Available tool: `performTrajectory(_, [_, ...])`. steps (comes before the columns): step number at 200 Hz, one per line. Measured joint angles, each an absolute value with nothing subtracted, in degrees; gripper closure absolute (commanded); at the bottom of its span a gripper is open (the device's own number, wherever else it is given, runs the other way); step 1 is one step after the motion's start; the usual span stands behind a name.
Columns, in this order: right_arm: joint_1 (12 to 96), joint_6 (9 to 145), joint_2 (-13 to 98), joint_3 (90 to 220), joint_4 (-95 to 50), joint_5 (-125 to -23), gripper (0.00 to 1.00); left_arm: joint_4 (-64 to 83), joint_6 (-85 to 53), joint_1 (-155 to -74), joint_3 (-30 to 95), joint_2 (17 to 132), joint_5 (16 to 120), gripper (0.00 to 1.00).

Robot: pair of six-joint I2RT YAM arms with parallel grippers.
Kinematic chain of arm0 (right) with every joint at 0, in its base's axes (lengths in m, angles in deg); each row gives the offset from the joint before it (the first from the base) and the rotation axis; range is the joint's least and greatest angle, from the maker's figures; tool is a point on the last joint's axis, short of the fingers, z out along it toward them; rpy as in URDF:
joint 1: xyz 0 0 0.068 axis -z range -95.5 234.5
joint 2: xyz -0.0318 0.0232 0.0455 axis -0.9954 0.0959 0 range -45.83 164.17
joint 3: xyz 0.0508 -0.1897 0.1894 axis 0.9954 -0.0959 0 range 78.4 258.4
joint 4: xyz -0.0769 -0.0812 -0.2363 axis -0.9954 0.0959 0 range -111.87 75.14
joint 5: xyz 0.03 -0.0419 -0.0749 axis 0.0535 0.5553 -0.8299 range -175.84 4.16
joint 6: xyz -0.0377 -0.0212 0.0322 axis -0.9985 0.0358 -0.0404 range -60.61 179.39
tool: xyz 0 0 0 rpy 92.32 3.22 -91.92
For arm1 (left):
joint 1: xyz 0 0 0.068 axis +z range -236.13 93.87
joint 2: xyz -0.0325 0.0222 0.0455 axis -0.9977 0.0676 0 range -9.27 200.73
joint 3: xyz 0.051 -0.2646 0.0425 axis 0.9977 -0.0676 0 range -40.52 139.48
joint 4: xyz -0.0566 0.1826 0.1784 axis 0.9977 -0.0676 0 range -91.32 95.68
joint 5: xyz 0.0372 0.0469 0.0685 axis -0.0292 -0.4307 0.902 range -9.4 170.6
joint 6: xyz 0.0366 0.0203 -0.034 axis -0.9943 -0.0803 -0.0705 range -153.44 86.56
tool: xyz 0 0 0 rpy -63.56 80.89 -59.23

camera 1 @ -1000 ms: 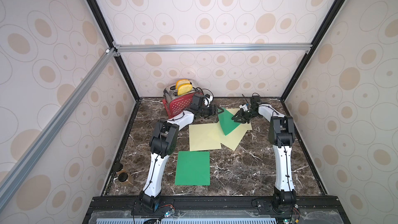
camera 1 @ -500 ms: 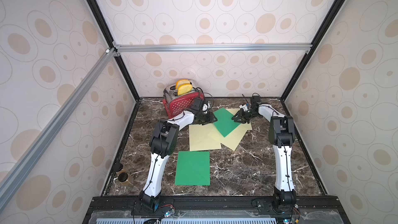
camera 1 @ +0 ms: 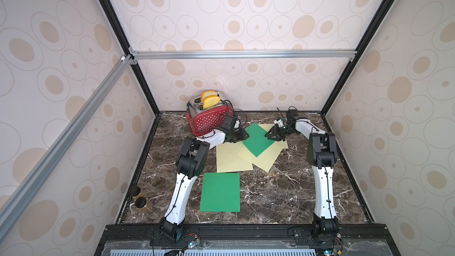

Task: Sort the scattered colored papers by color
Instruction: Pick up the colored paper from the center of the board.

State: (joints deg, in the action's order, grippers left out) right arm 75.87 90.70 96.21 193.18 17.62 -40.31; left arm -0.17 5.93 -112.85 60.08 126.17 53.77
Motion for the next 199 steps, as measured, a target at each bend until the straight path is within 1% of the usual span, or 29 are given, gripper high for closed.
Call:
performTrajectory(8, [75.9, 90.7, 96.3, 193.2, 17.6, -40.2, 0.67, 0.6, 6.3, -113.0, 60.1, 126.4, 53.9, 0.59])
performTrajectory(32, [76.1, 90.7, 96.4, 193.3, 17.6, -39.6, 0.67, 1.0, 6.8, -113.3, 60.2, 126.4, 54.5, 0.78])
performTrajectory(43, [76.1, 90.7, 96.5, 193.4, 17.6, -39.4, 0.67, 0.8, 7.0, -113.4, 60.2, 126.4, 55.0, 0.81])
performTrajectory(82, [76.1, 90.9, 96.5, 193.4, 17.6, -39.3, 0.66, 0.4, 6.5, -113.5, 60.3, 126.4, 55.5, 1.0])
performTrajectory(96, [76.1, 91.1, 96.5, 193.4, 17.6, -39.1, 0.61, 0.4, 6.2, -113.5, 60.3, 126.4, 55.7, 1.0])
performTrajectory(110, [76.1, 91.3, 96.4, 193.4, 17.4, -38.6, 0.52, 0.4, 6.1, -113.5, 60.3, 126.3, 56.1, 1.0])
performTrajectory(128, [76.1, 91.3, 95.9, 193.4, 16.9, -38.7, 0.46, 0.4, 5.7, -113.5, 60.3, 126.0, 56.6, 1.0])
performTrajectory(135, [75.9, 91.3, 95.7, 193.4, 16.9, -39.1, 0.41, 0.4, 5.5, -113.5, 60.3, 125.6, 56.8, 1.0])
performTrajectory(143, [75.8, 91.4, 95.3, 193.4, 17.0, -39.6, 0.38, 0.4, 5.3, -113.5, 60.3, 125.2, 56.9, 1.0])
performTrajectory(151, [75.6, 91.0, 94.9, 193.5, 17.3, -40.5, 0.37, 0.4, 5.1, -113.5, 60.6, 124.6, 56.9, 1.0])
performTrajectory(173, [75.6, 90.1, 93.1, 194.3, 19.4, -43.3, 0.36, 1.4, 4.8, -113.5, 61.1, 122.3, 56.0, 1.0])
performTrajectory(199, [75.7, 88.3, 87.3, 194.0, 23.0, -46.2, 0.37, 3.1, 4.8, -113.5, 60.6, 117.0, 53.7, 1.0])
